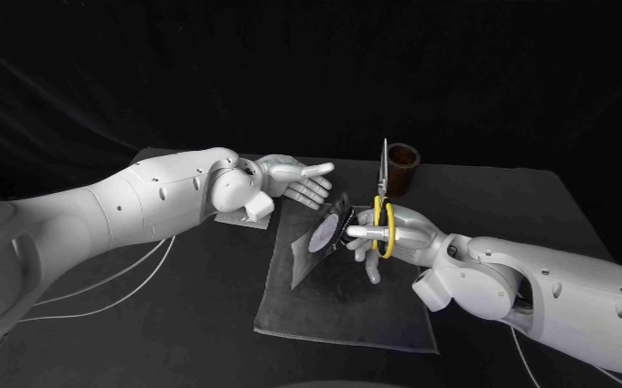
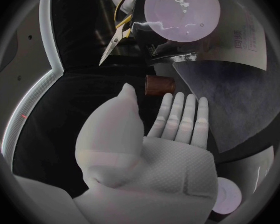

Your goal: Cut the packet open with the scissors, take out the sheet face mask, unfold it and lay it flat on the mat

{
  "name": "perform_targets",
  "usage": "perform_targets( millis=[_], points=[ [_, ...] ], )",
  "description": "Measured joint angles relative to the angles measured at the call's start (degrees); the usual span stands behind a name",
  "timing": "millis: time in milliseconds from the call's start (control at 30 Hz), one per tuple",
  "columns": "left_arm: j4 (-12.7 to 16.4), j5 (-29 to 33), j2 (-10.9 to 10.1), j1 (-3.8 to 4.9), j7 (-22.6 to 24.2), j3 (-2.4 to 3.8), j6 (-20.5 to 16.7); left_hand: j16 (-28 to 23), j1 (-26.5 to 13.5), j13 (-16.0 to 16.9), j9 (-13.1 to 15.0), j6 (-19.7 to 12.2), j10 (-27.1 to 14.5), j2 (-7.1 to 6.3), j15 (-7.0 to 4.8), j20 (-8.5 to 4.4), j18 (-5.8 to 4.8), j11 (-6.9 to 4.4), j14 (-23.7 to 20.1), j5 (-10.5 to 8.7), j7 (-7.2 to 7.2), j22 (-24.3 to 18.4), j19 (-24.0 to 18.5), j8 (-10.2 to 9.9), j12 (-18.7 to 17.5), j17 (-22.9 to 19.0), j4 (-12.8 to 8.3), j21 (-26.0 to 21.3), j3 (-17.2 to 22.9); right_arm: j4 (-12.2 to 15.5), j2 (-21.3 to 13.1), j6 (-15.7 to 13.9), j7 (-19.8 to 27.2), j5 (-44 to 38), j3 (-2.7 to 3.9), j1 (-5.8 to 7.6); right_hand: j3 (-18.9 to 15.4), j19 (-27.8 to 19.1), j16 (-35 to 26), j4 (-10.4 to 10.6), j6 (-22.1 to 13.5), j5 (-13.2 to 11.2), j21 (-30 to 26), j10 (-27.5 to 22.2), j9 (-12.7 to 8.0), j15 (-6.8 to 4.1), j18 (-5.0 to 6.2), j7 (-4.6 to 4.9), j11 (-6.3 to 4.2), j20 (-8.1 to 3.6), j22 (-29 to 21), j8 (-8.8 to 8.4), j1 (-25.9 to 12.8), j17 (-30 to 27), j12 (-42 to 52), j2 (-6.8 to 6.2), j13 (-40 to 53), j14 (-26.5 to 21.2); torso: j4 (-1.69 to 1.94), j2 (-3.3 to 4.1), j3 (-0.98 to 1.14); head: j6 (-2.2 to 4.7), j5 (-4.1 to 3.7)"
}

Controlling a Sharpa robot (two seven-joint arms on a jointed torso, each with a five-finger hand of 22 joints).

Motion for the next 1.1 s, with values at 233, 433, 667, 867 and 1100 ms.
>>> perform_targets(
  millis=[233, 433, 667, 867, 1100],
  points=[
    [-1.47, 3.79, 1.84, -0.96, 0.02, 0.0, 3.54, -0.22, -4.96, 0.0, -0.01, -0.79, 0.33, 3.46, -1.23, -0.1, -0.01, 0.94, 3.25, 0.0, -0.17, 0.43, 6.08, 0.67, -0.5, -0.19, 0.0, 0.76, 0.0, 1.62, -0.53, 0.25, -0.01, -0.22, 0.05, 0.69, 0.26, 0.0, 0.0, 0.01, -0.01, -0.01, 0.0, 0.09, -0.07, 0.0, 0.0, 0.0, -0.09, 0.0, -0.01, 0.0, 0.0, -0.01, -0.11, 0.0, -0.01, 0.0, -0.08, -0.02, 0.03, 0.28, -0.28],
    [-2.39, 5.54, 2.53, -1.36, -0.63, 0.0, 6.67, -0.45, -8.28, 0.02, -0.05, -2.53, 0.78, 1.35, -1.3, -0.09, 0.64, 1.84, 5.8, 0.0, -0.39, 0.46, 9.07, 1.09, -0.88, -0.26, 0.0, 0.76, -0.36, 2.45, -1.14, 0.36, -0.01, -0.32, 0.15, 1.09, 0.27, -0.01, 0.0, 0.01, -0.02, -0.02, 0.0, 0.08, 0.03, 0.01, 0.0, -0.01, -0.09, 0.01, -0.02, -0.01, 0.0, 0.01, -0.12, 0.0, -0.02, -0.01, -0.07, -0.02, 0.07, 0.52, -0.42],
    [-3.55, 6.82, 2.47, -1.49, -2.43, 0.0, 11.62, 0.53, -11.71, 0.22, 0.62, -3.23, 3.37, -3.91, -2.43, -0.64, 1.62, 1.65, 11.46, 0.0, -0.42, 0.54, 14.37, 3.39, -0.71, 0.43, 0.16, 1.21, -0.83, 2.86, -1.79, 0.45, -0.01, -0.37, 0.25, 1.3, 0.27, 0.05, 0.23, 0.01, -0.11, -0.09, 0.0, 0.06, 0.09, 0.01, 0.0, -0.1, -0.09, -0.05, -0.04, -0.05, 0.0, 0.04, -0.12, 0.0, 0.03, -0.01, -0.01, 0.01, 0.11, 0.54, -0.67],
    [-4.5, 8.58, 1.95, -1.55, -4.96, 0.0, 17.78, 2.08, -14.27, 0.62, 1.8, 1.12, 10.03, -1.84, -4.59, -2.15, 1.62, -0.48, 17.46, 0.0, 0.04, 0.54, 19.23, 6.98, 0.85, 1.58, 0.09, 1.21, 0.06, 2.98, -2.44, 0.51, 0.02, -0.38, 0.33, 1.34, 0.26, 0.21, 0.23, 0.0, -0.12, -0.14, 0.0, 0.03, 0.09, 0.01, 0.0, -0.1, -0.12, -0.21, -0.06, 0.15, 0.0, 0.04, -0.12, 0.0, 0.04, -0.01, -0.01, 0.03, 0.1, 0.46, -0.82],
    [-5.28, 10.94, 1.35, -1.6, -8.29, 0.0, 25.1, 1.77, -15.65, 0.48, 1.89, 3.4, 13.19, -3.0, -5.11, -2.45, 1.6, -1.21, 18.77, 0.0, 0.4, 0.33, 20.1, 7.74, 0.14, 1.94, 0.03, -0.24, -0.02, 3.11, -3.01, 0.55, 0.1, -0.39, 0.5, 1.36, 0.26, 0.21, 0.22, -0.01, -0.03, -0.26, 0.0, 0.01, 0.09, 0.01, 0.0, 0.09, -0.13, -0.21, -0.07, 0.18, 0.0, 0.06, -0.12, -0.01, 0.06, -0.01, 0.03, 0.04, 0.1, 0.44, -0.85]
  ],
)
